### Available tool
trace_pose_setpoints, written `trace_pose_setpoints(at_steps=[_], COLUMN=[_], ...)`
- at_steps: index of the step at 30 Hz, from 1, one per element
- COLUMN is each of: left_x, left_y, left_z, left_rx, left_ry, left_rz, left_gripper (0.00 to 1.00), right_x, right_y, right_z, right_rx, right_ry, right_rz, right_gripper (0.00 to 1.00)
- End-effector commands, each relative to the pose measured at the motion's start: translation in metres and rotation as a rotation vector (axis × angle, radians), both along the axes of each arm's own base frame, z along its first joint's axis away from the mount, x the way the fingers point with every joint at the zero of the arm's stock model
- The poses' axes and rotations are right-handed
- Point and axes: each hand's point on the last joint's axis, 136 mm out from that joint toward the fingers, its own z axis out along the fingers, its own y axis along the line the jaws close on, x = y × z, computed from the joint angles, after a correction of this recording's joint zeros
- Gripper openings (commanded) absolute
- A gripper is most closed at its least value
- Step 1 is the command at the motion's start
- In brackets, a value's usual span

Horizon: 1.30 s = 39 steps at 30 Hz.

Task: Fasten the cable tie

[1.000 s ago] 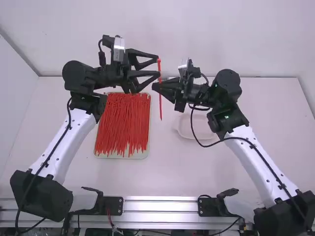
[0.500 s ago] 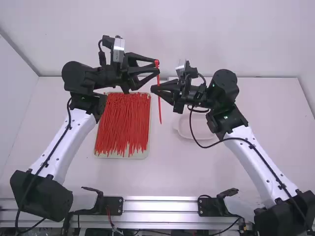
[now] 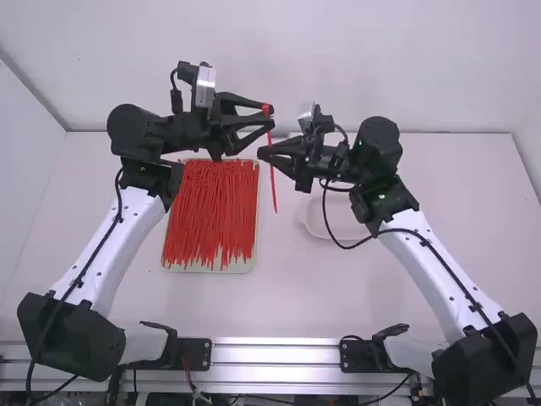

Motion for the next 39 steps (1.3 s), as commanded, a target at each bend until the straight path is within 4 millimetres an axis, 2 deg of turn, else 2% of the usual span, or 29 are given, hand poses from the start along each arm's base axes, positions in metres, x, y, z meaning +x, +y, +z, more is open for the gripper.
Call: trace_pose_setpoints(at_steps=[1,7,10,11,12,15,19,20,21,27,31,35,39], left_x=[-0.007,-0.006,-0.006,-0.006,-0.006,-0.005,0.007,0.011,0.014,0.025,0.039,0.046,0.058], left_y=[0.0,0.0,0.0,0.0,0.0,0.0,0.0,0.0,0.0,0.01,0.025,0.034,0.04], left_z=[0.013,0.013,0.012,0.013,0.012,0.011,0.005,0.001,-0.003,-0.013,-0.015,-0.017,-0.02], left_rx=[0.001,0.001,0.002,0.002,0.002,0.005,0.003,0.01,0.019,0.039,0.031,0.032,0.026], left_ry=[-0.059,-0.055,-0.055,-0.055,-0.054,-0.038,0.019,0.036,0.048,0.091,0.128,0.14,0.17], left_rz=[-0.006,-0.003,-0.006,-0.006,-0.006,-0.005,0.032,0.05,0.057,0.094,0.157,0.187,0.216], left_gripper=[0.33,0.26,0.19,0.14,0.02,0.02,0.02,0.02,0.02,0.02,0.02,0.02,0.02], right_x=[-0.005,-0.005,-0.006,-0.006,-0.005,-0.005,-0.007,-0.007,-0.005,0.003,-0.022,-0.044,-0.046], right_y=[-0.001,-0.002,-0.001,-0.001,-0.002,-0.002,-0.001,-0.001,-0.002,-0.017,-0.033,-0.041,-0.045], right_z=[0.012,0.012,0.011,0.012,0.012,0.012,0.012,0.011,0.011,0.003,-0.002,-0.005,-0.011], right_rx=[0.013,0.012,0.012,0.012,0.013,0.013,0.012,0.012,0.01,-0.012,-0.036,-0.022,-0.018], right_ry=[-0.034,-0.032,-0.03,-0.032,-0.032,-0.032,-0.033,-0.032,-0.026,0.002,-0.207,-0.354,-0.444], right_rz=[0.024,0.025,0.028,0.027,0.025,0.024,0.034,0.032,0.026,0.011,0.186,0.318,0.331], right_gripper=[0.0,0.0,0.0,0.0,0.0,0.0,0.02,0.15,0.99,0.99,0.99,0.99,0.99])
